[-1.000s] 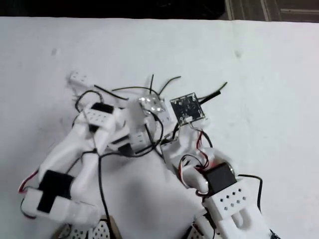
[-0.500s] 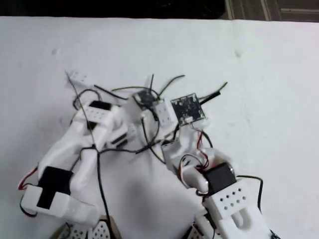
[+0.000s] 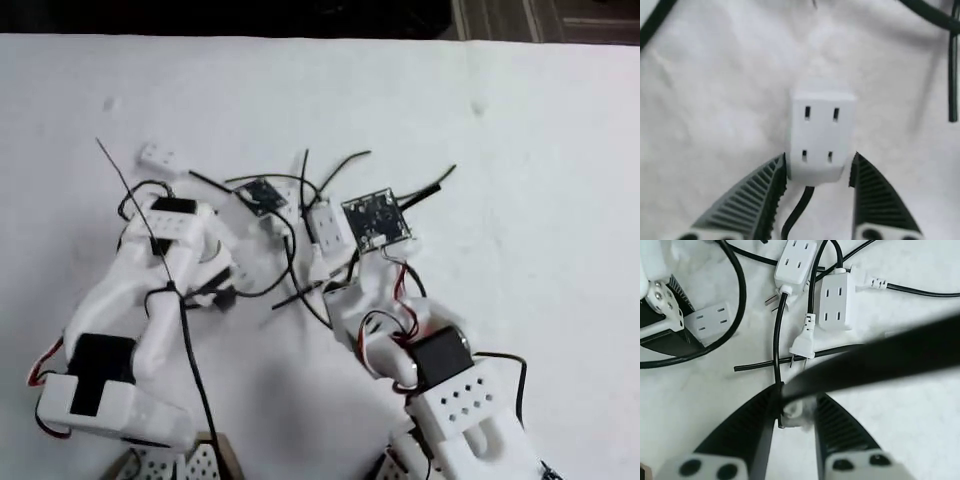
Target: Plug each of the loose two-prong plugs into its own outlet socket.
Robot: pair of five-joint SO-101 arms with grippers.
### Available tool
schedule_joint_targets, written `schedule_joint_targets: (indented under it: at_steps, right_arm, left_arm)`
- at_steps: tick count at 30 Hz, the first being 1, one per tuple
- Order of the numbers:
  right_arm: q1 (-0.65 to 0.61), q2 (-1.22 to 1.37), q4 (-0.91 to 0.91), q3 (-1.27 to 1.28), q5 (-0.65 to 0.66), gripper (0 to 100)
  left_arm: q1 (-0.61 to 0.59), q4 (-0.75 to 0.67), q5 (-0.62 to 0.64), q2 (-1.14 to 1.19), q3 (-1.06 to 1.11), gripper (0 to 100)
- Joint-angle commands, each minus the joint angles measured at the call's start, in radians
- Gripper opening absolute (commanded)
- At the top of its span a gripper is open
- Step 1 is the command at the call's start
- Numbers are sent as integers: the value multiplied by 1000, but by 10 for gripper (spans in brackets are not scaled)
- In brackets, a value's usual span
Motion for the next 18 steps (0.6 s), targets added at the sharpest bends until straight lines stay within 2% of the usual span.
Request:
schedule_joint_targets:
  at_steps: [1, 7, 10, 14, 18]
  right_arm:
    - [5, -4, -16, -9, 5, 17]
    - [-1, -4, -16, -11, 8, 17]
    - [-2, 5, -28, -23, 29, 17]
    - [-5, 8, -85, -26, 84, 17]
    - [-111, 16, -124, -28, 91, 17]
  left_arm:
    - [-19, 9, 12, -127, 12, 230]
    - [-19, 8, 20, -475, 178, 295]
    - [-65, 2, 72, -641, 247, 300]
    - [-200, 2, 110, -826, 304, 300]
    - [-337, 0, 141, -969, 381, 299]
